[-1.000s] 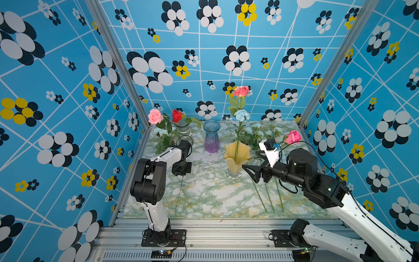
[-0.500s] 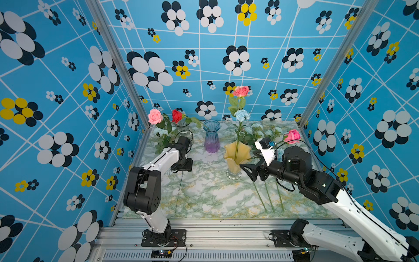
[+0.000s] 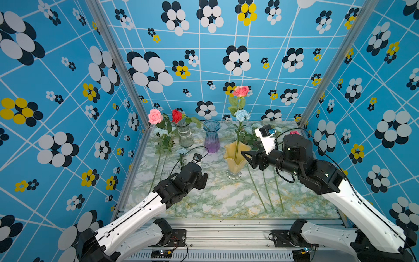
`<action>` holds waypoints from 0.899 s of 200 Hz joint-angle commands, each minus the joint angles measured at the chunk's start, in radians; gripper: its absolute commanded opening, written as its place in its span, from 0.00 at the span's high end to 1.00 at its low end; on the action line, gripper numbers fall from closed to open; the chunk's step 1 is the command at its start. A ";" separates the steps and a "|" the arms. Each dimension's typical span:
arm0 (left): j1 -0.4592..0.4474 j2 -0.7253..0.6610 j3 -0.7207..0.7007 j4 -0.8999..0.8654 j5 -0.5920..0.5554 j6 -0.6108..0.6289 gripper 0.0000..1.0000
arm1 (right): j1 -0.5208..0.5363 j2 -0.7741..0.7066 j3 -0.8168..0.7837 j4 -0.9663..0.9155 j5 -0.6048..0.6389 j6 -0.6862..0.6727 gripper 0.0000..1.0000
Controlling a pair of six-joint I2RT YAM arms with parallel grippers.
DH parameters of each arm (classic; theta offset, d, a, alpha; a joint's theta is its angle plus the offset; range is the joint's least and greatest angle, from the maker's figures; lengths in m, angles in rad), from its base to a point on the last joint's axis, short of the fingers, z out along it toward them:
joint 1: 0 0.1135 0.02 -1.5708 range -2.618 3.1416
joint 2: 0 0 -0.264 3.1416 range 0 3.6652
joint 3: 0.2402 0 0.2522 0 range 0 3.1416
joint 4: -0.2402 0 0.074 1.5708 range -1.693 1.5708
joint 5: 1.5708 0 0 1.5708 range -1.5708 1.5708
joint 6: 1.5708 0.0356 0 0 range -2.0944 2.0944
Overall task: Pick out blue flowers from the vase
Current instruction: Place the flower at the center of the board.
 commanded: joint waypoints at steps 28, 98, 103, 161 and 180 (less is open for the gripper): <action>-0.124 -0.051 -0.237 0.388 -0.113 -0.065 0.17 | 0.005 0.150 0.170 -0.079 0.030 0.131 0.42; -0.115 -0.023 -0.327 0.526 -0.011 -0.042 0.14 | 0.033 0.176 0.242 -0.191 0.101 0.274 0.60; -0.116 -0.028 -0.332 0.529 -0.007 -0.040 0.14 | 0.040 0.169 0.241 -0.201 0.099 0.279 0.60; -0.103 -0.063 -0.361 0.554 0.030 -0.035 0.14 | 0.141 0.152 0.278 -0.417 0.136 0.327 0.60; -0.103 -0.060 -0.360 0.555 0.037 -0.035 0.14 | 0.160 0.093 0.203 -0.421 0.192 0.365 0.59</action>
